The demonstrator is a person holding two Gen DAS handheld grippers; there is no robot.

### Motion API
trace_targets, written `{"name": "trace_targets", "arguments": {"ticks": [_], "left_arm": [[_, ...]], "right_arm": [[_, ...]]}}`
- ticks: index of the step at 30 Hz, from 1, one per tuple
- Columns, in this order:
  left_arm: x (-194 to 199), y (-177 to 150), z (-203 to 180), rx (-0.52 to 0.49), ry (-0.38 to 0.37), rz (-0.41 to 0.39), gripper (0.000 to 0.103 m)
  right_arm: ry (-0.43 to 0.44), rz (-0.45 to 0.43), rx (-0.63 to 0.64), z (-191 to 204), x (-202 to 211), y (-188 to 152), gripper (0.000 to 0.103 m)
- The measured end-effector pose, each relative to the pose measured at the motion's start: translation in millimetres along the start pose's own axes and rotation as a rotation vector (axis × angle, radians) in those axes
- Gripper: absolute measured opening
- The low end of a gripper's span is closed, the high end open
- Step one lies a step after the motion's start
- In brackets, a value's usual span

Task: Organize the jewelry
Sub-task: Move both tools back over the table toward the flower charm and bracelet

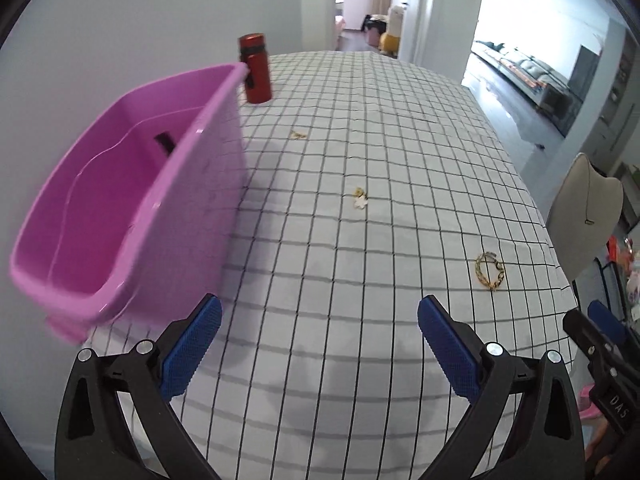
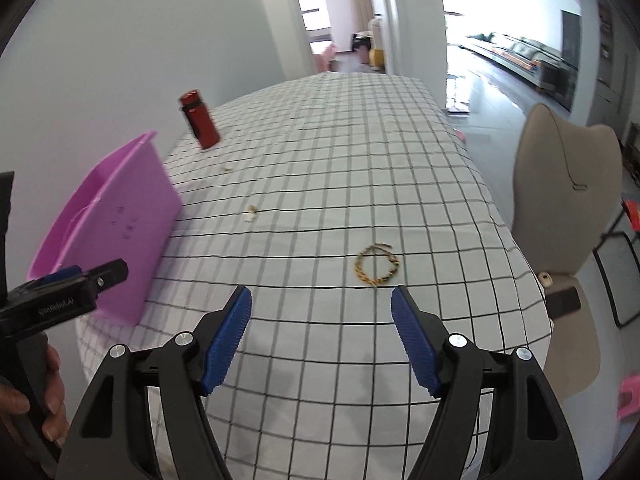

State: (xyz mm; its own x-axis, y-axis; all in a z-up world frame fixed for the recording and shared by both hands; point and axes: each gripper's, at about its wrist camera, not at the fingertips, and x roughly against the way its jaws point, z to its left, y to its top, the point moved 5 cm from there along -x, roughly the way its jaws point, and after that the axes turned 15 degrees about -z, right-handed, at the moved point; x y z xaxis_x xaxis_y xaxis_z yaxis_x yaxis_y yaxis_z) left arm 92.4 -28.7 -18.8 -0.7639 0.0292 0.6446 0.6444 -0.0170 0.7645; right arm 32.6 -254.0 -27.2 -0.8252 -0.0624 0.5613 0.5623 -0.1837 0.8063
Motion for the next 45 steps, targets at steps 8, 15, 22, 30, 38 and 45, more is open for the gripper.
{"name": "trace_targets", "arguments": {"ticks": [8,15,22,30,38,45], "left_arm": [[-69,8,-15,-0.062,-0.077,-0.004,0.097],[-133,7,-25,-0.108,-0.115,0.008,0.097],[-184,7,-39,-0.148,-0.138,0.000,0.097],[-232,-1,-47,-0.145,-0.133,0.014,0.097],[-253,3,-47,-0.129,-0.130,0.020,0.097],[-271,16,-44,-0.112,-0.119,0.024,0.098]], "right_arm": [[-0.141,0.031,-0.055,-19,-52,-18,0.069],[-0.213,0.027,-0.105,-26,-94,-30,0.069],[-0.253,0.042,-0.147,-40,-132,-45,0.069],[-0.308,0.074,-0.142,-58,-163,-55,0.069],[-0.323,0.050,-0.043,-52,-175,-54,0.069],[-0.331,0.026,-0.025,-46,-184,-51,0.068]]}}
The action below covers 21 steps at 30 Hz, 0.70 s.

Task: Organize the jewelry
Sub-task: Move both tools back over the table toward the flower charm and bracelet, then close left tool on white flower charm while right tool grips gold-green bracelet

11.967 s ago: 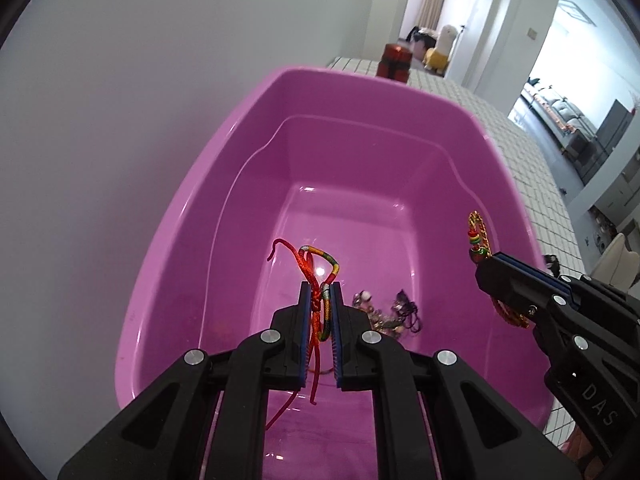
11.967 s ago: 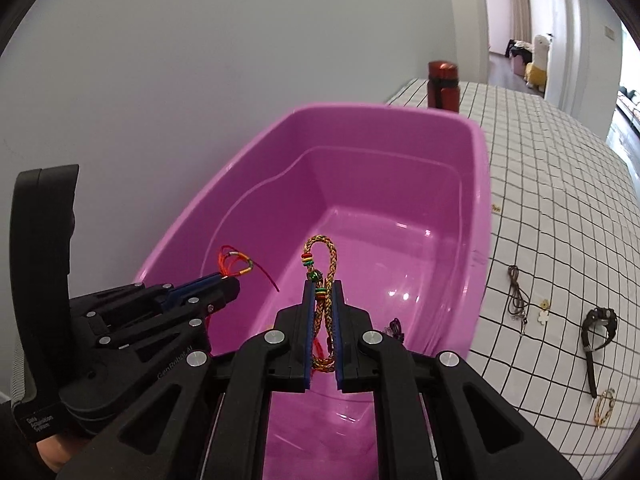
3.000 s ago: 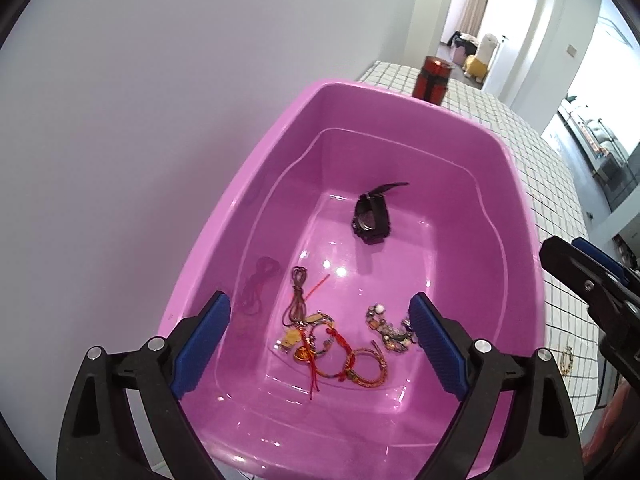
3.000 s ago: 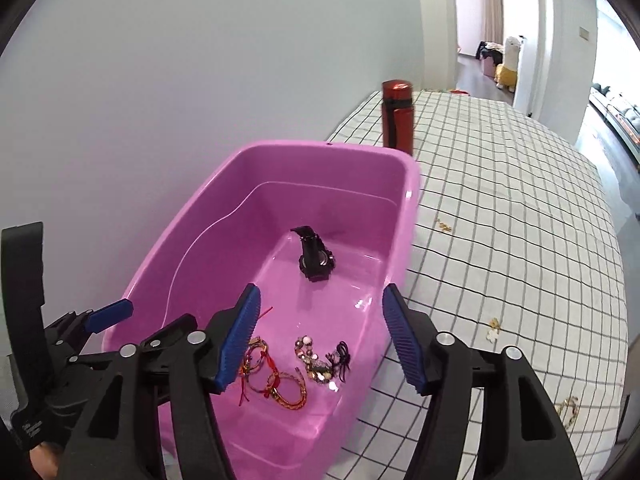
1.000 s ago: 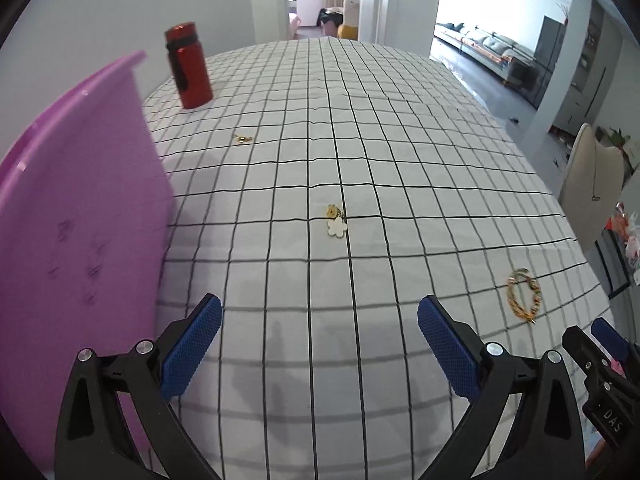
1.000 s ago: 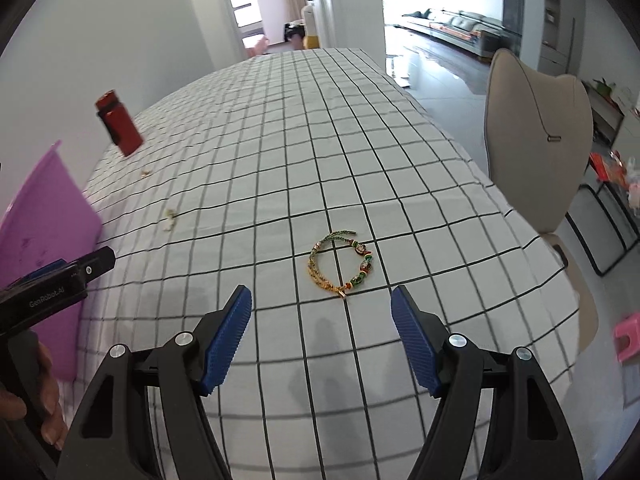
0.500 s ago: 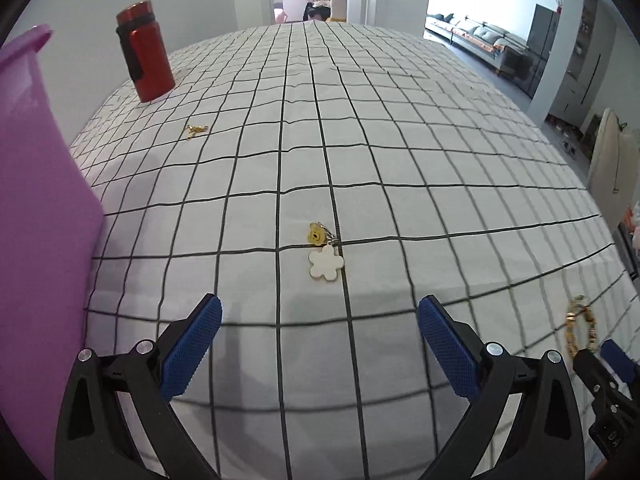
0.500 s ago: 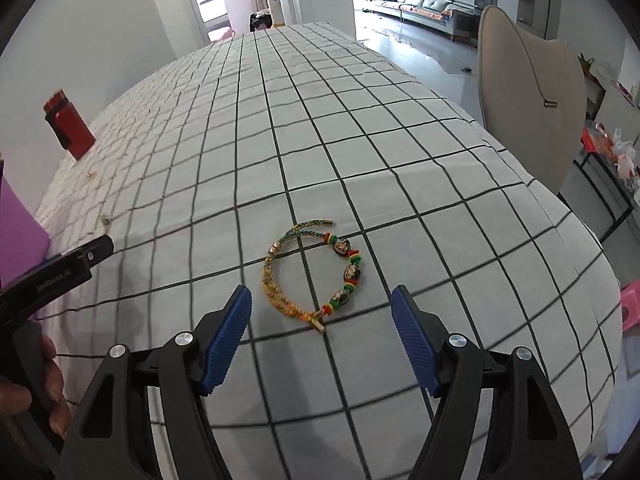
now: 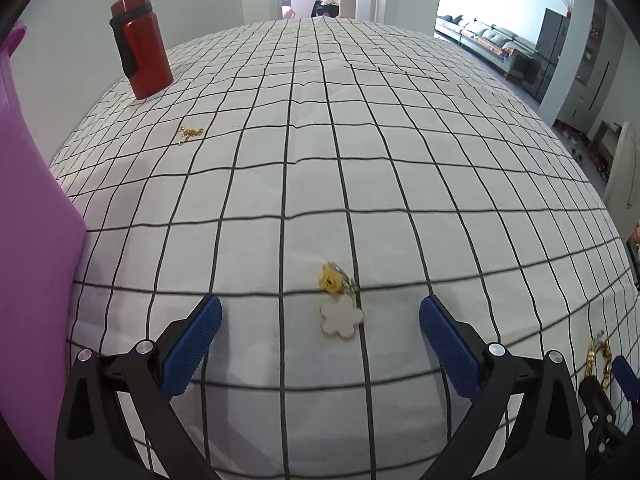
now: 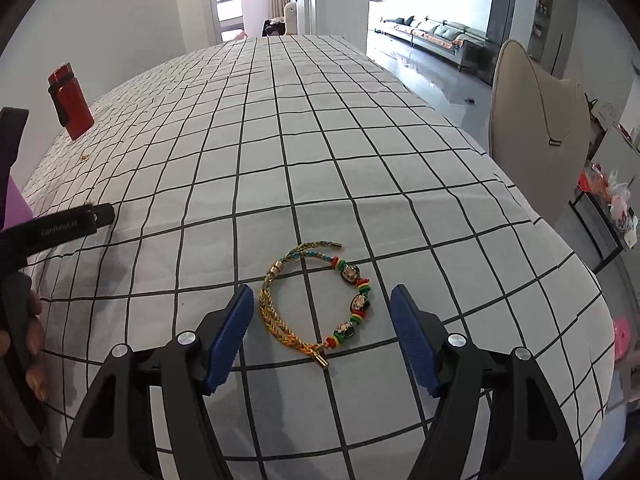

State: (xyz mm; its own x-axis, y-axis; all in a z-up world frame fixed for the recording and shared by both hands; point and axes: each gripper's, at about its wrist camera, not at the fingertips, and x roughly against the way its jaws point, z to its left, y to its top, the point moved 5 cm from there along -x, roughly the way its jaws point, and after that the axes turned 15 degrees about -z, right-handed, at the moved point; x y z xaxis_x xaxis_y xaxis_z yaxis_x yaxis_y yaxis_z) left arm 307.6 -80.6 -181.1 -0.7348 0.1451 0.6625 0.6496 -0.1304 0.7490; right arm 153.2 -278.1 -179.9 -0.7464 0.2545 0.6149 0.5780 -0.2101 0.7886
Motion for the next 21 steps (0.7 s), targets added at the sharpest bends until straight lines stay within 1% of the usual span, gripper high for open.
{"name": "trace_targets", "arguments": {"ticks": [1,3,4,5,8,9,10,12,13,15,16,17,18,19,21], "left_arm": [[0,0,0,0.002,0.002,-0.002,0.098],[0,0,0,0.004,0.004,-0.013,0.096],[-1,0,0,0.004,0.003,-0.016,0.096],[0,0,-1,0.002,-0.001,-0.022,0.093],[4,3,-5,-0.010,-0.012,-0.043,0.075],[5,3,-7,-0.016,-0.018,-0.048,0.068],[6,3,-10,-0.021,-0.026,-0.052,0.065],[11,1,-15,-0.037,-0.037,-0.065,0.048],[14,0,-17,-0.046,-0.041,-0.071,0.043],[19,-4,-22,-0.065,-0.048,-0.085,0.025],[21,-6,-24,-0.075,-0.049,-0.090,0.021],[23,-8,-27,-0.089,-0.040,-0.097,0.020],[25,-10,-28,-0.103,-0.029,-0.105,0.020],[26,-10,-29,-0.104,-0.027,-0.106,0.020],[28,-11,-27,-0.082,-0.038,-0.103,0.020]], "right_arm": [[0.001,-0.004,0.002,-2,2,0,0.066],[0.006,-0.013,0.010,-1,3,0,0.058],[0.009,-0.015,0.012,-2,6,-1,0.056],[0.011,-0.017,0.018,0,6,-1,0.053],[0.019,-0.019,0.022,2,8,-1,0.049],[0.021,-0.020,0.023,2,8,-1,0.045],[0.023,-0.021,0.026,3,8,-1,0.044],[0.029,-0.023,0.034,5,9,-1,0.037],[0.034,-0.024,0.038,7,10,-1,0.035],[0.039,-0.025,0.043,10,11,-2,0.029],[0.043,-0.026,0.044,11,12,-2,0.027],[0.045,-0.026,0.046,12,13,-1,0.022],[0.049,-0.027,0.049,14,13,-1,0.015],[0.051,-0.028,0.049,14,13,-1,0.012],[0.060,-0.028,0.045,14,13,-2,0.011]]}}
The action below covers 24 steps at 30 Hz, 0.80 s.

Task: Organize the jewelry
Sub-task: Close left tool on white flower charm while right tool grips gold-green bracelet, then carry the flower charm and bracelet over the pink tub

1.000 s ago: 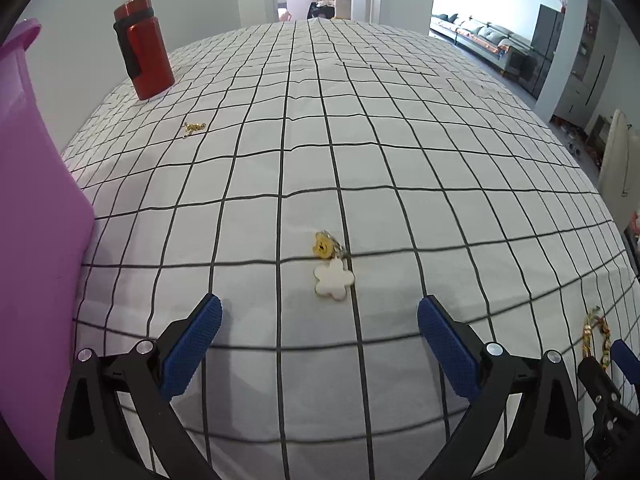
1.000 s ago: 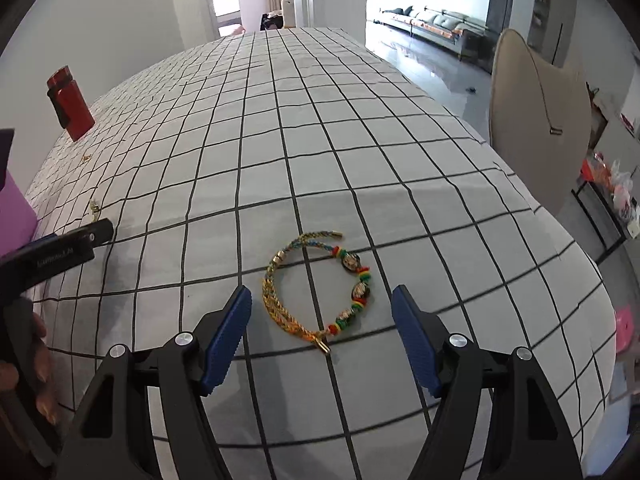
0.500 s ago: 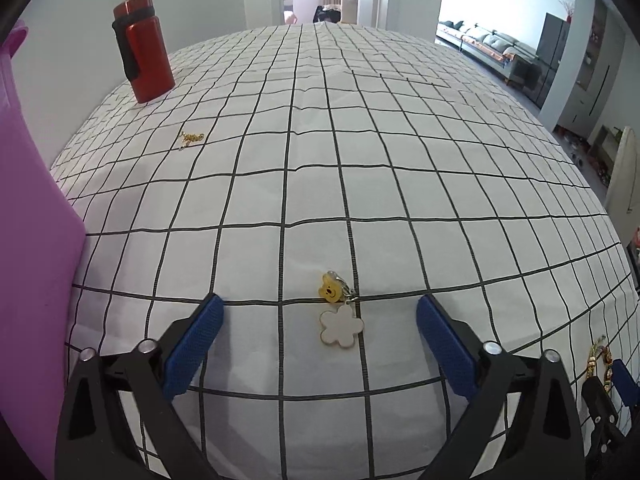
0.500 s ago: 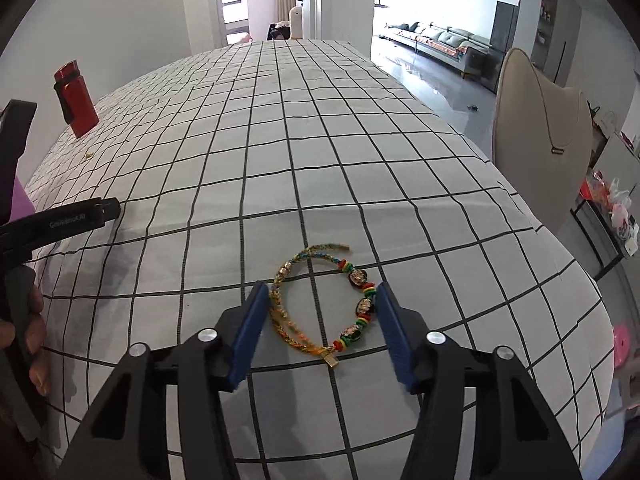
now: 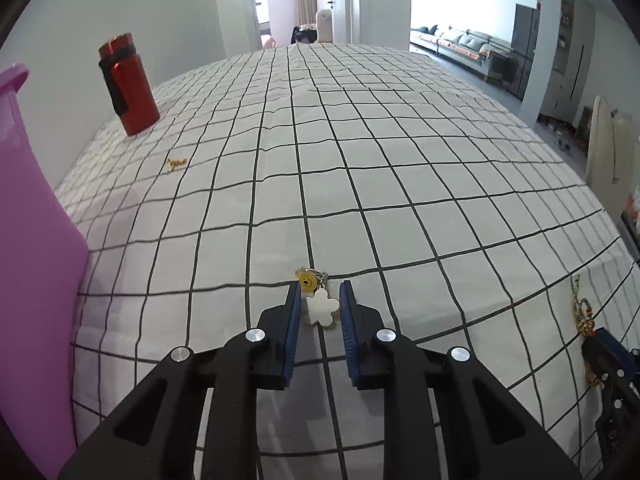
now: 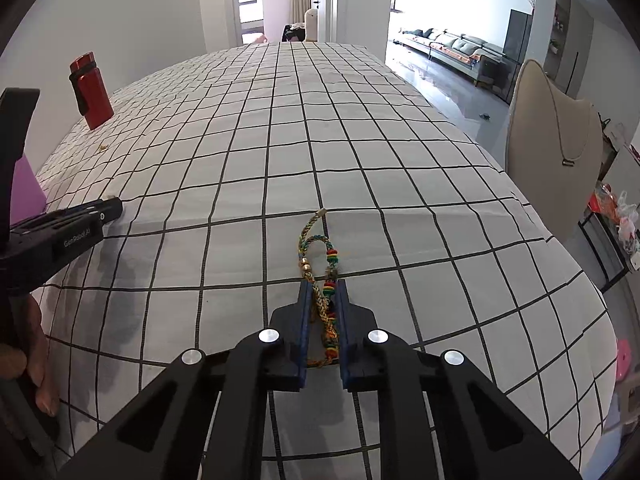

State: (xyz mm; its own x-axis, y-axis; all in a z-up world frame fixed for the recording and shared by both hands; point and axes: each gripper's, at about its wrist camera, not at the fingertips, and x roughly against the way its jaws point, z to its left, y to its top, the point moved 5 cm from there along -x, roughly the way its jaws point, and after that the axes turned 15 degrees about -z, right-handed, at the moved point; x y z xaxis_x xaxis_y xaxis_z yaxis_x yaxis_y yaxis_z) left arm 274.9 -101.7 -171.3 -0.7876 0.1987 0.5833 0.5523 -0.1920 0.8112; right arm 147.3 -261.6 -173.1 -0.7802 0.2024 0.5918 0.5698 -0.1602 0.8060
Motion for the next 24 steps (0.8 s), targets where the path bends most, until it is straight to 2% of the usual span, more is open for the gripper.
{"name": "trace_targets", "arguments": {"ticks": [5,13,17,24], "left_arm": [[13,-3,3,0.038,-0.031,-0.008,0.020],[53,2,2,0.077,-0.041,-0.030,0.020],[83,12,2,0.098,-0.032,-0.023,0.020],[153,43,11,0.170,0.018,-0.039,0.020]], "right_arm": [[0.052,-0.011,-0.008,3,6,0,0.009],[0.137,-0.013,-0.016,10,29,6,0.008],[0.198,-0.017,-0.023,11,49,25,0.008],[0.329,-0.052,0.053,23,94,76,0.008]]}}
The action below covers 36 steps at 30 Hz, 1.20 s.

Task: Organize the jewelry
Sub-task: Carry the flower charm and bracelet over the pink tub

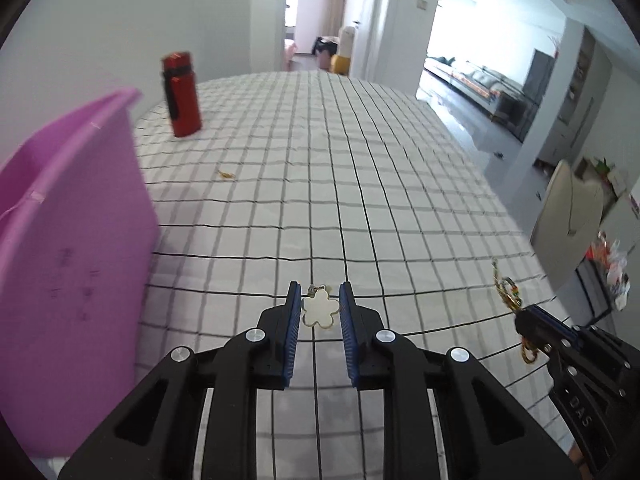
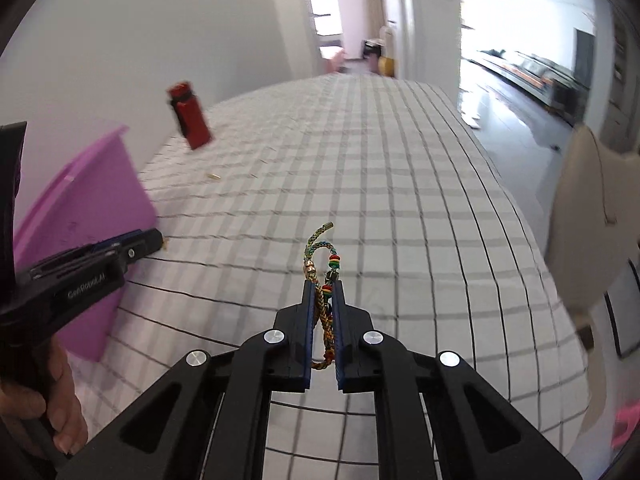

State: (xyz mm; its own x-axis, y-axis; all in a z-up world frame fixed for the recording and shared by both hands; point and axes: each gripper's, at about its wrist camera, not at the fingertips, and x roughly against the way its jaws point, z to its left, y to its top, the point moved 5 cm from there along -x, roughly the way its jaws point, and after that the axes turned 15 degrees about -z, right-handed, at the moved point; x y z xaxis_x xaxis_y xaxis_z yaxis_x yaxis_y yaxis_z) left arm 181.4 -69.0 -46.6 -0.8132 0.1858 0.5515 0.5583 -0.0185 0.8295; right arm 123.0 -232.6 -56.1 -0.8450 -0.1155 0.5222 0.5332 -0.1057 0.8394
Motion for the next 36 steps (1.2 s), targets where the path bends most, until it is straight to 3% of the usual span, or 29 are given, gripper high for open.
{"name": "trace_targets", "arguments": {"ticks": [8,19,27,36], "left_arm": [[72,45,40,0.091,0.146,-0.061,0.020],[132,77,162,0.180,0.372,-0.077,0.020],[125,56,240,0.215,0.397,0.026,0.020],[92,30,278,0.260,0.374,0.139,0.020]], "right_arm": [[0.252,-0.040,0.083,68,24,65,0.008],[0.519,-0.040,0.106,212,16,115,0.008],[0.567,0.059,0.149,303,-15,100,0.008],[0.514,0.173,0.182,340,-49,73,0.009]]}}
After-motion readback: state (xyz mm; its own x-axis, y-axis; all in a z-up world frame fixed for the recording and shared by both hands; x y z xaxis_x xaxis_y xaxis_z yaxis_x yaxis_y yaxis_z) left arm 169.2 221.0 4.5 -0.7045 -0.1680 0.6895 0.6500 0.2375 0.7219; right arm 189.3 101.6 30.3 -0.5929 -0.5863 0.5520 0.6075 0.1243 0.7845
